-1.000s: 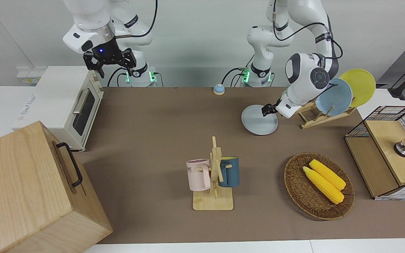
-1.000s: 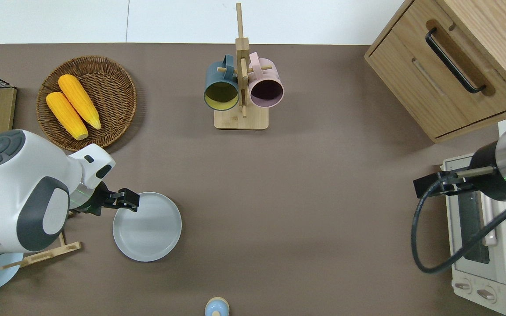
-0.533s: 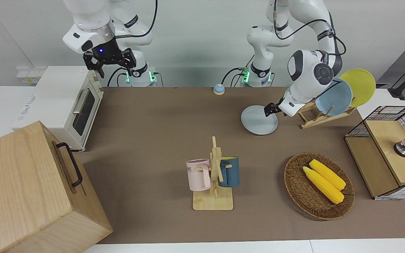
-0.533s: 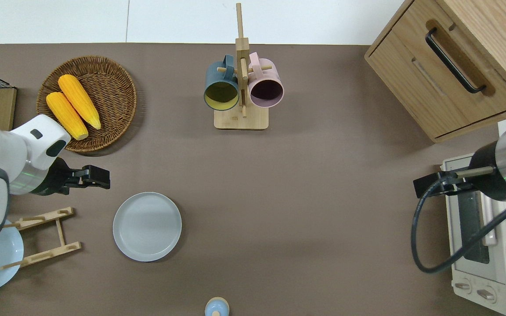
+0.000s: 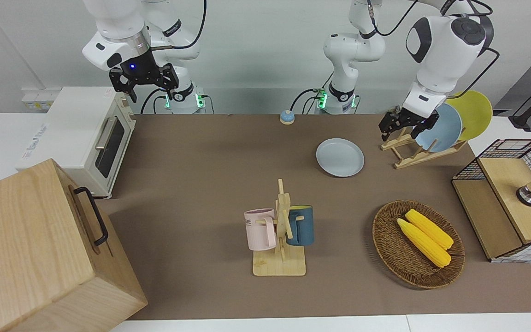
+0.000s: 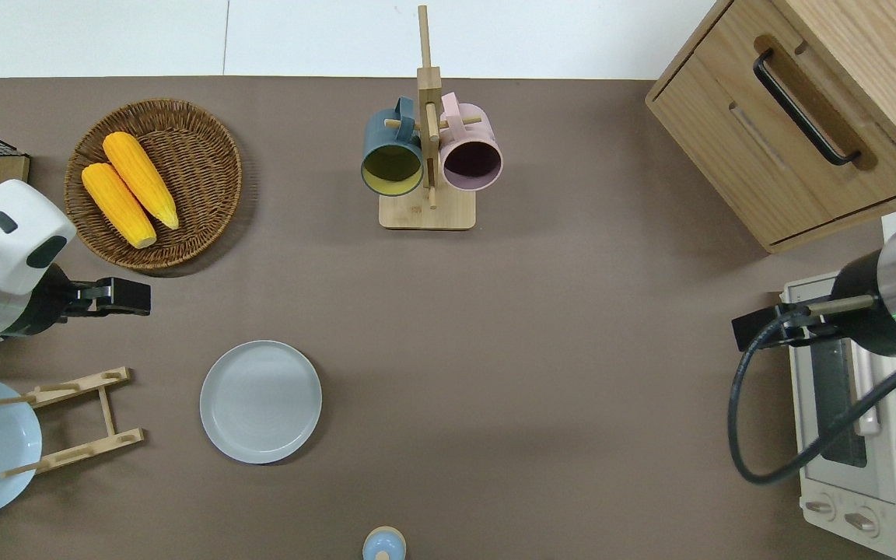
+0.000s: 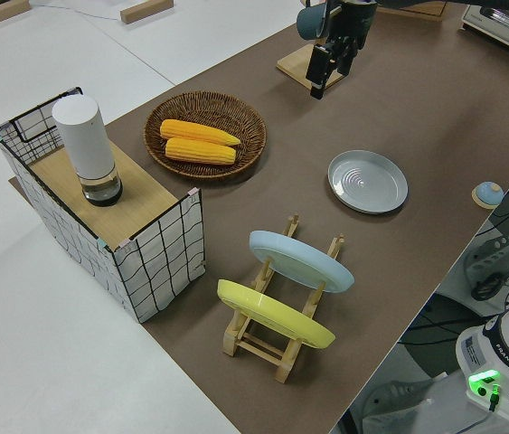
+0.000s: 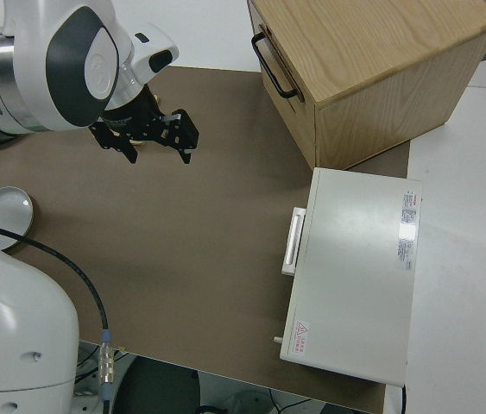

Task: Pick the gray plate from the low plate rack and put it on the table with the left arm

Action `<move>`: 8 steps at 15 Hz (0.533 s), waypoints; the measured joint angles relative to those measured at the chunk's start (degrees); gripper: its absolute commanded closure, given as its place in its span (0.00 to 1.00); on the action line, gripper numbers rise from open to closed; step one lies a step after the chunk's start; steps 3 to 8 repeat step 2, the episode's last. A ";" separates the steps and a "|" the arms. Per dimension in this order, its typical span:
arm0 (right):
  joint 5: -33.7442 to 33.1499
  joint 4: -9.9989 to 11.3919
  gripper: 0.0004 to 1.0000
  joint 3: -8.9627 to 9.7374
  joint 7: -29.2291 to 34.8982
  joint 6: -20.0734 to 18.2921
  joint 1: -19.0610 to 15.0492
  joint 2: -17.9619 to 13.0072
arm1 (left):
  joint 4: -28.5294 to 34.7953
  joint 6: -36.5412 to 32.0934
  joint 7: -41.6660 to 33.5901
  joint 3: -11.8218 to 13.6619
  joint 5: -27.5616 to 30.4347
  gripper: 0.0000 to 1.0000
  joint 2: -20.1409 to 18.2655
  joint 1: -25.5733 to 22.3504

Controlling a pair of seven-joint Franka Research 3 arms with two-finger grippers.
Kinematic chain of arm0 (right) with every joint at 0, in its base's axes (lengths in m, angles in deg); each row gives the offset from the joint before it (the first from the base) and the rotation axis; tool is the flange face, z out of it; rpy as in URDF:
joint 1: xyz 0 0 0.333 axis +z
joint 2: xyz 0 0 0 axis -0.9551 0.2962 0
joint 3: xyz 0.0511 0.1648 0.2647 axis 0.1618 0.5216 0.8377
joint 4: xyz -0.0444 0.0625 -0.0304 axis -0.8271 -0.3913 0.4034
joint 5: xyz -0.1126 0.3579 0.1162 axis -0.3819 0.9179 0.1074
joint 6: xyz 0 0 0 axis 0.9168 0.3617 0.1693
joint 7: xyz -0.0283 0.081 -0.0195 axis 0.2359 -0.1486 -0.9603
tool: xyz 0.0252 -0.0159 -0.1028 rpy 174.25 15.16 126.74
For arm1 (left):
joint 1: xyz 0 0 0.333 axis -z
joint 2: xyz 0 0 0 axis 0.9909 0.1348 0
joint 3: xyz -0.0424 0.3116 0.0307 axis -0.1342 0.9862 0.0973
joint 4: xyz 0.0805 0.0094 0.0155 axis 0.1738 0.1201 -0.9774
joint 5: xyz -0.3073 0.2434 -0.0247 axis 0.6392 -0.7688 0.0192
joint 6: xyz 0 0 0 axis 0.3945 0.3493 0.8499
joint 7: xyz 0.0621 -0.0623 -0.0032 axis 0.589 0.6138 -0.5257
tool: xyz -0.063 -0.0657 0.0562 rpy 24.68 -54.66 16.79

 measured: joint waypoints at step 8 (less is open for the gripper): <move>0.00 0.00 0.01 0.00 0.00 0.00 0.00 0.00 | -0.98 -0.03 0.01 -0.02 -0.31 0.00 -0.30 0.00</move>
